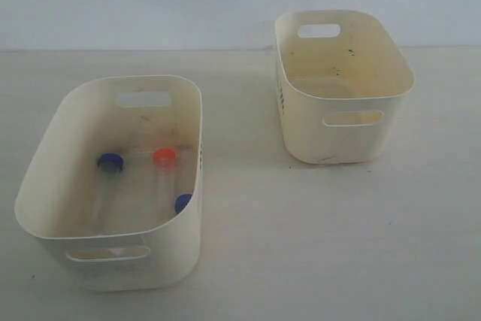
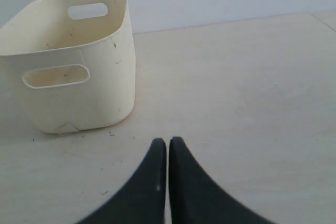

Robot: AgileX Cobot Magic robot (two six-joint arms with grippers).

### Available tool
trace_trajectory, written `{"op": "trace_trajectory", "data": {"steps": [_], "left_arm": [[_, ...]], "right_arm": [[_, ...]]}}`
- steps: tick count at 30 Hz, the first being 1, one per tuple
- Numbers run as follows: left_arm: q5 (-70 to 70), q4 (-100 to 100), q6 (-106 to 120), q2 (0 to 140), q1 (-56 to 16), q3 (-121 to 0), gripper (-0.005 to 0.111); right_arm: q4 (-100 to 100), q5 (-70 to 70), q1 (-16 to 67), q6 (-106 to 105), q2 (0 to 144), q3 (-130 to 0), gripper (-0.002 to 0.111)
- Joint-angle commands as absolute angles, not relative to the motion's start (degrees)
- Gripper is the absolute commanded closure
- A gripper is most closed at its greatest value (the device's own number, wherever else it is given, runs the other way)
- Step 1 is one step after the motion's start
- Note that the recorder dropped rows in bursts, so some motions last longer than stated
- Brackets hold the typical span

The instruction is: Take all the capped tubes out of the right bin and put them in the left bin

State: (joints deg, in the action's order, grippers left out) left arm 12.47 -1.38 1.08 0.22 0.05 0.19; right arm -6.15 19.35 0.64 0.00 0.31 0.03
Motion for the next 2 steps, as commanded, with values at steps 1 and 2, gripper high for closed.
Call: {"op": "trace_trajectory", "data": {"steps": [1,2], "left_arm": [[11.97,-1.49,0.97,0.0,0.05,0.0,0.103],[11.97,-1.49,0.97,0.0,0.05,0.0,0.103]], "right_arm": [[-5.49,19.1,0.5,-0.33,0.0,0.0,0.107],[-5.49,19.1,0.5,-0.33,0.0,0.0,0.107]]}}
